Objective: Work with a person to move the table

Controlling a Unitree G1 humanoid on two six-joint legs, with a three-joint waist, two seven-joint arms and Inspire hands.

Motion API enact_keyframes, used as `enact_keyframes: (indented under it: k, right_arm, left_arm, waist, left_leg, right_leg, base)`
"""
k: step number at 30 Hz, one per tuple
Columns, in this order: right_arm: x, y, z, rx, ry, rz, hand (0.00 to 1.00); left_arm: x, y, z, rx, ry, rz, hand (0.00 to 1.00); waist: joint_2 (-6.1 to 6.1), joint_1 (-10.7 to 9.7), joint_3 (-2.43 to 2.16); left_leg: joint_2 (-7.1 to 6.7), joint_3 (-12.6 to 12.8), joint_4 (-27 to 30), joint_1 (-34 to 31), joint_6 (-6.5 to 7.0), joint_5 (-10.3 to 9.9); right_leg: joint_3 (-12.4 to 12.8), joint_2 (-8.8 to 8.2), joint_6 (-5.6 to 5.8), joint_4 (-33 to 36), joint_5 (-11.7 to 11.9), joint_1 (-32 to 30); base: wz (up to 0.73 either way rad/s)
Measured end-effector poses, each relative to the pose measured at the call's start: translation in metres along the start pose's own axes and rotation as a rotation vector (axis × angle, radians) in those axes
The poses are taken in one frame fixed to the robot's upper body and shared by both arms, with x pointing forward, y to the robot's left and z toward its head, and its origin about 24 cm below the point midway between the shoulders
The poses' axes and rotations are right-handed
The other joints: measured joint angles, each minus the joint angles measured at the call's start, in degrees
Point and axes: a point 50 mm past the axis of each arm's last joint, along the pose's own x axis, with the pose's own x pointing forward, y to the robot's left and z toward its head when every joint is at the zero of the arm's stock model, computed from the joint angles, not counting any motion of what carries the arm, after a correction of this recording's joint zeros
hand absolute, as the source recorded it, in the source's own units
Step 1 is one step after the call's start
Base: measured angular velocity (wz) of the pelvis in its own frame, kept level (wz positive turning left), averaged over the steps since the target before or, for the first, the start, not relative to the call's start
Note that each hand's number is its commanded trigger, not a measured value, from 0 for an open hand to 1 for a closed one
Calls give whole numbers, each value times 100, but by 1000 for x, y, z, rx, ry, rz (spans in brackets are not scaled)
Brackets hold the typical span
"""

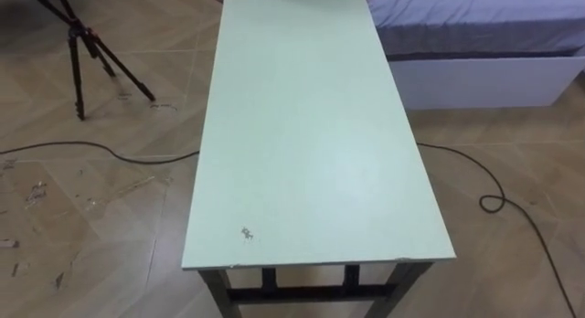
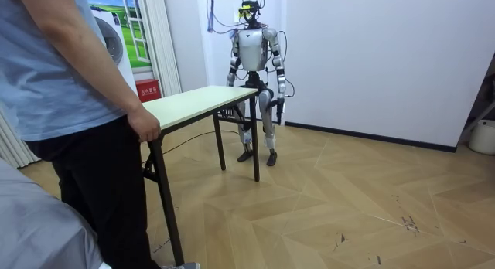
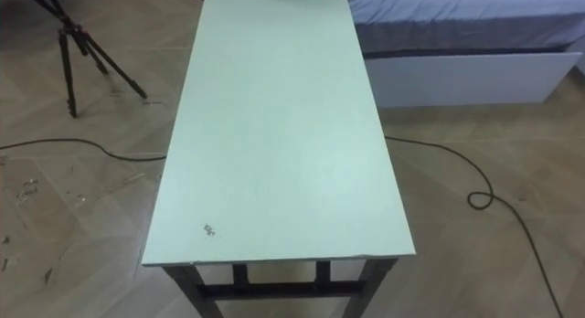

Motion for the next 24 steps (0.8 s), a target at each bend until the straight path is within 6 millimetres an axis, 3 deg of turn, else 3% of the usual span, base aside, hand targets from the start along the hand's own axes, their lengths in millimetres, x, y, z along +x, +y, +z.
enact_keyframes:
  k: [5,10,17,24]
  right_arm:
    - [-9,3,-9,70,-48,40,0]
    - [-19,11,-10,117,-104,109,0]
    - [-26,23,4,93,-128,222,0]
    - [-29,31,17,65,-147,291,0]
  left_arm:
    - [-5,-15,-2,-132,-72,-157,0]
    - [-18,-22,1,-202,-129,-266,0]
    - [-35,-45,14,-240,-163,-436,0]
    - [-50,-113,3,-196,-35,-773,0]
  waist:
    - [-38,14,1]
    - [-52,-15,-28]
    - [-73,-6,-19]
    - [-85,-21,-12]
  left_leg:
    - [-7,4,0,-15,0,0]
    - [-3,12,54,-105,0,0]
    - [-7,75,154,-305,0,0]
    - [-22,78,166,-389,1,-1]
  right_leg:
    - [-4,-10,10,20,-24,-68]
    - [14,-20,-11,117,-54,-178]
    - [61,-51,-29,329,-65,-423]
    - [71,-82,-54,507,-108,-600]
  base:
    - [-1]
    - [-2]
    - [-3]
    - [-1]
